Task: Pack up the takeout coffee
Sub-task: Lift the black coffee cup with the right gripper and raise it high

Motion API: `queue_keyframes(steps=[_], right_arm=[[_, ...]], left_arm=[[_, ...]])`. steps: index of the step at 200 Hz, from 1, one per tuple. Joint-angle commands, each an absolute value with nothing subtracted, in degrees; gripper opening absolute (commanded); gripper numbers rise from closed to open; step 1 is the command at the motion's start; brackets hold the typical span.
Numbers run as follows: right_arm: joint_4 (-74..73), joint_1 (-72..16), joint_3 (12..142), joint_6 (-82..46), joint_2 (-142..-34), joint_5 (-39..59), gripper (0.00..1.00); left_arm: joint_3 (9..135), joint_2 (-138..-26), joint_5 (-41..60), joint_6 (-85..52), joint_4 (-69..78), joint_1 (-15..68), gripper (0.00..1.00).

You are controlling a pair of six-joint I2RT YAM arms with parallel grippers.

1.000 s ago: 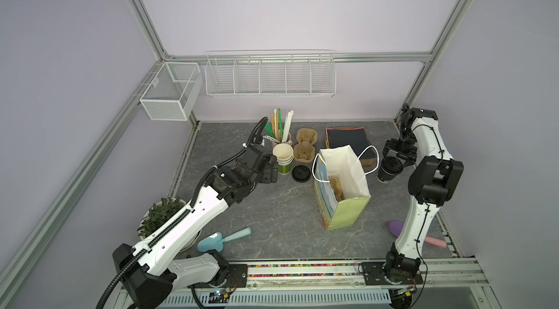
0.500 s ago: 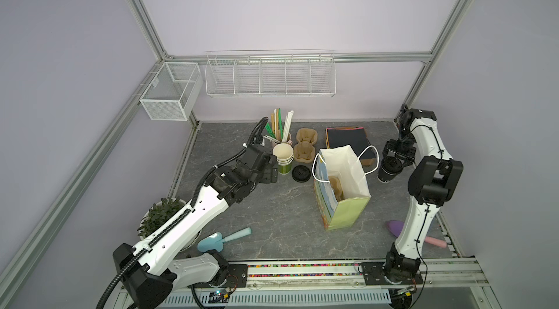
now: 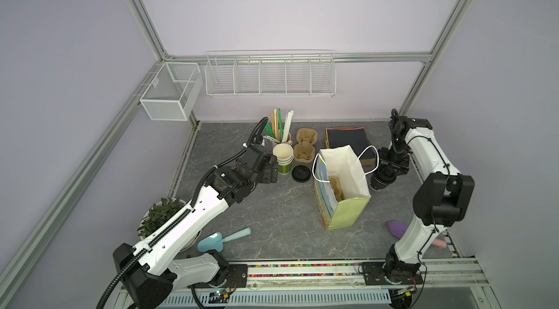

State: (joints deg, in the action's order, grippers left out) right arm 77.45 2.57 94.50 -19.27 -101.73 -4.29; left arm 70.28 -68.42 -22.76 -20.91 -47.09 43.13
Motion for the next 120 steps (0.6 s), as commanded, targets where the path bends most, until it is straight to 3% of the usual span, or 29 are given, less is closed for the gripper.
queue_keyframes(steps=[1, 47, 120], right_arm=[[75.3, -0.3, 88.1, -19.5, -96.3, -4.1, 0.75], [73.7, -3.8, 79.1, -21.1, -88.1, -5.0, 0.75], [70.3, -6.3, 72.1, -22.6, -86.8, -5.3, 0.76]], left_arm=[[72.1, -68.1, -24.0, -20.5, -48.7, 42.9, 0.94], [72.2, -68.1, -24.3, -20.5, -48.7, 42.9, 0.94], [72.1, -68.4, -24.8, -20.4, -48.8, 42.9, 0.94]])
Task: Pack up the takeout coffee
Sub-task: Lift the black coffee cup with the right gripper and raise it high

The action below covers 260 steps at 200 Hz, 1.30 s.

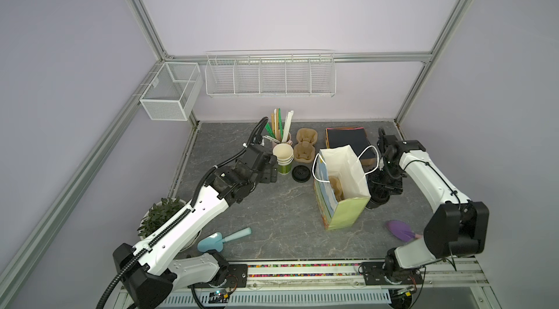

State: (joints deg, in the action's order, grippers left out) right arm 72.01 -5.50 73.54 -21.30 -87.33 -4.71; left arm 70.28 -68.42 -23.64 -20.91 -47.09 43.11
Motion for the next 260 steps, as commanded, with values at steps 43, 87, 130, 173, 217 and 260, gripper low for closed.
queue_keyframes(steps=[43, 87, 130, 173, 217, 260], right_arm=[[69.0, -6.7, 71.2, -22.7, -86.6, -5.8, 0.77], [66.2, -6.8, 68.9, -23.0, -84.4, -4.9, 0.78], [65.9, -6.8, 68.5, -22.9, -84.9, -5.2, 0.78], [67.4, -6.8, 70.0, -22.9, -84.9, -5.4, 0.76], [71.3, -6.8, 73.5, -22.7, -82.0, -7.2, 0.76], [77.1, -6.8, 79.9, -21.6, -78.3, -8.6, 0.76]], left_arm=[[72.2, -68.7, -25.2, -20.3, -48.9, 42.9, 0.94], [72.1, -68.7, -25.5, -20.3, -48.8, 42.9, 0.94], [72.1, -69.2, -25.5, -20.2, -48.9, 42.9, 0.94], [72.1, -69.5, -25.5, -20.1, -48.9, 42.9, 0.94], [72.1, -69.5, -25.7, -20.1, -48.9, 42.9, 0.94], [72.2, -69.7, -25.4, -20.1, -48.9, 42.9, 0.94]])
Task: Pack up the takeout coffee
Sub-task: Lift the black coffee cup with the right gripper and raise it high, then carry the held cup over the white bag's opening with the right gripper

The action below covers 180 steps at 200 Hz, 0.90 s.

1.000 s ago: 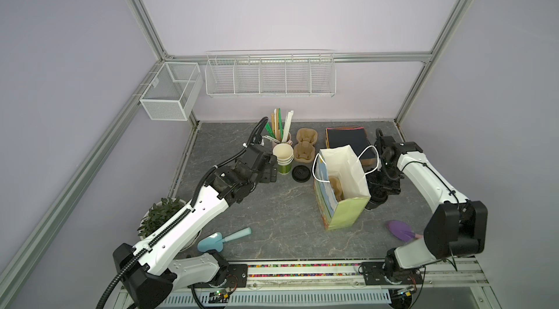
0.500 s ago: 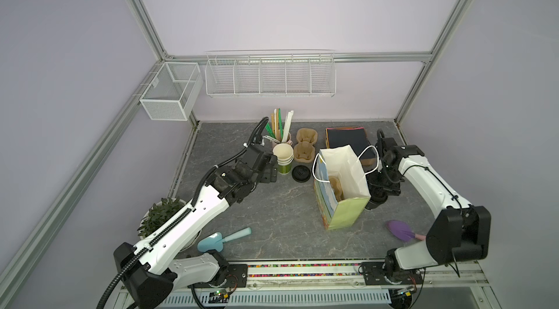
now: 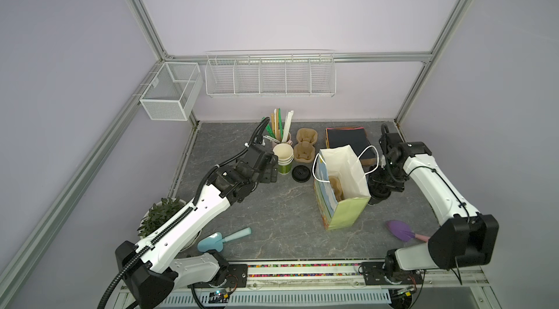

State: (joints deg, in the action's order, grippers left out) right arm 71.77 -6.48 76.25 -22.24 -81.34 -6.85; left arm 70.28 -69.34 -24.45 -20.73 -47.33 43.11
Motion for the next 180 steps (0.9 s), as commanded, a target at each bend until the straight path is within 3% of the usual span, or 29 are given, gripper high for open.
queue_keyframes(steps=[1, 123, 180], right_arm=[[77.3, -6.8, 80.1, -21.5, -78.2, -8.7, 0.76], [89.2, -6.9, 113.3, -19.8, -73.9, -9.7, 0.73], [79.7, -7.5, 118.7, -19.8, -68.9, -2.8, 0.72]], left_arm=[[72.2, -69.6, -25.4, -20.1, -48.9, 42.9, 0.94], [72.3, -69.5, -24.5, -20.2, -48.8, 42.8, 0.94], [72.3, -69.6, -24.5, -20.1, -48.7, 42.9, 0.94]])
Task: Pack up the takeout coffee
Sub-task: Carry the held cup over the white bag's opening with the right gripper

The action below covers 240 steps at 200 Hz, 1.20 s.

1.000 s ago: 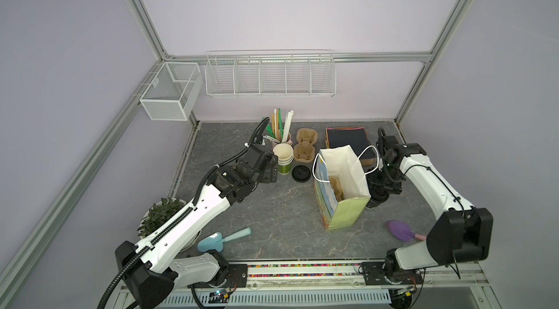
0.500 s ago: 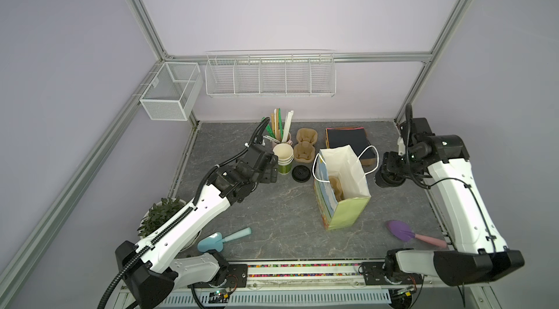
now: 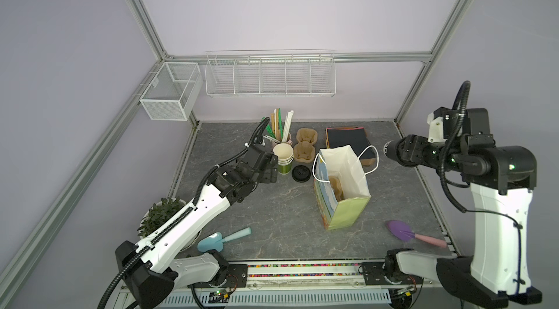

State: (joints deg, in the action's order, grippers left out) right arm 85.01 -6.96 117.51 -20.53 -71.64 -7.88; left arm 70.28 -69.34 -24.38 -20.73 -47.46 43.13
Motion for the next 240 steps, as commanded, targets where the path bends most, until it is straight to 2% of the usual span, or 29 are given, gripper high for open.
queue_keyframes(steps=[1, 26, 58, 75, 88, 131, 158, 211, 240], right_arm=[[79.6, -7.5, 118.7, -19.8, -68.8, -2.6, 0.72], [77.3, -8.5, 119.4, -19.4, -68.3, 2.9, 0.72], [75.9, -11.4, 121.2, -19.5, -68.6, 4.3, 0.73], [76.6, -16.4, 122.8, -19.6, -70.5, 4.2, 0.72], [77.3, -20.2, 123.7, -19.7, -71.9, 1.8, 0.72], [84.5, -35.4, 125.8, -23.1, -79.0, -15.1, 0.72], [92.3, -40.6, 128.4, -26.9, -85.1, -20.2, 0.73], [96.3, -44.0, 124.4, -29.2, -87.7, -20.7, 0.73], [95.0, -45.0, 117.6, -30.3, -86.7, -18.1, 0.73]], left_arm=[[72.3, -69.7, -24.5, -20.1, -48.6, 42.9, 0.94], [72.4, -69.9, -24.5, -20.1, -48.8, 42.9, 0.94], [72.5, -70.2, -24.6, -20.1, -48.8, 42.9, 0.94], [72.5, -70.4, -24.8, -20.0, -48.9, 42.9, 0.94], [72.5, -70.6, -24.9, -20.0, -48.9, 42.9, 0.94], [72.5, -70.3, -25.7, -20.0, -49.0, 42.9, 0.94], [72.4, -70.4, -25.8, -19.9, -49.0, 42.9, 0.94], [72.4, -70.3, -25.5, -19.8, -49.0, 42.9, 0.93], [72.4, -70.0, -25.4, -19.8, -49.0, 42.9, 0.94]])
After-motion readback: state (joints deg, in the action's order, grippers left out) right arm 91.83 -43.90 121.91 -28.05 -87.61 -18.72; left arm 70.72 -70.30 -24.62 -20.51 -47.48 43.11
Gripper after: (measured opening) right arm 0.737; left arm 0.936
